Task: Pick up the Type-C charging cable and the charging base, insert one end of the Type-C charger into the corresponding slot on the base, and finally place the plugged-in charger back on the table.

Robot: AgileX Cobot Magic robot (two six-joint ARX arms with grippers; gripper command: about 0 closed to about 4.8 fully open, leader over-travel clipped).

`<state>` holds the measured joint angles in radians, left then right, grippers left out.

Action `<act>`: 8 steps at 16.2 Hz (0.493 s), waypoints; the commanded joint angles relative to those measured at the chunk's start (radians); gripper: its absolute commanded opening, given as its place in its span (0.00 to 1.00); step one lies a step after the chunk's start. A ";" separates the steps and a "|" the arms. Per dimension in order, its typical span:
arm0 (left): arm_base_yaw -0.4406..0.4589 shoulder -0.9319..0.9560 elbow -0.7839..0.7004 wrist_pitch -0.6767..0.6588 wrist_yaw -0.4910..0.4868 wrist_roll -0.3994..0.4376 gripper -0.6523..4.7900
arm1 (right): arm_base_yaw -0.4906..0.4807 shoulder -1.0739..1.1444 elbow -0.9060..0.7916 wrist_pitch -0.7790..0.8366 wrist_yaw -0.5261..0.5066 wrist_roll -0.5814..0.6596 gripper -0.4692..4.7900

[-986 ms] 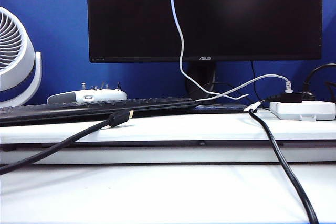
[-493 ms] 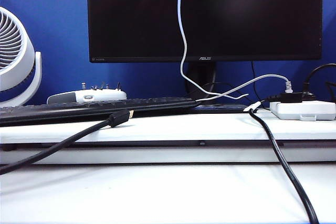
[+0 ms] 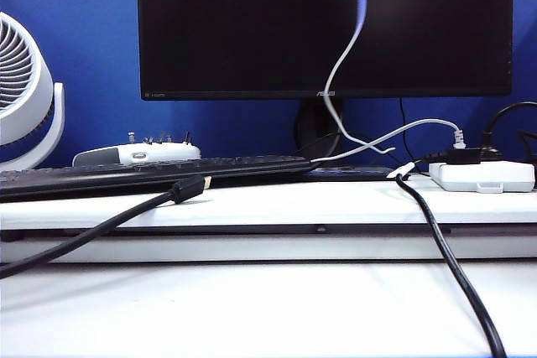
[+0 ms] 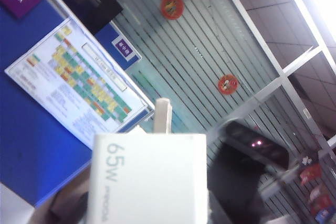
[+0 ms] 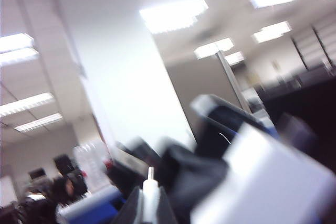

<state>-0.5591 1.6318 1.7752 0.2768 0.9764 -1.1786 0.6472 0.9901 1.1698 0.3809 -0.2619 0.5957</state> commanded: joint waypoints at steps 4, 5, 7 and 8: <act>0.003 -0.006 0.006 0.025 -0.037 -0.013 0.32 | -0.002 0.015 0.007 -0.061 -0.188 -0.020 0.09; 0.003 -0.006 0.006 0.029 -0.033 -0.046 0.32 | -0.002 0.026 0.007 -0.085 -0.187 -0.020 0.09; 0.003 -0.006 0.006 0.083 0.010 -0.137 0.31 | -0.003 0.046 0.007 -0.091 -0.185 -0.046 0.09; 0.003 -0.006 0.006 0.122 0.034 -0.170 0.31 | -0.003 0.060 0.007 -0.084 -0.182 -0.051 0.09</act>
<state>-0.5541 1.6325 1.7752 0.3500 0.9913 -1.3201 0.6445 1.0458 1.1702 0.2733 -0.4454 0.5526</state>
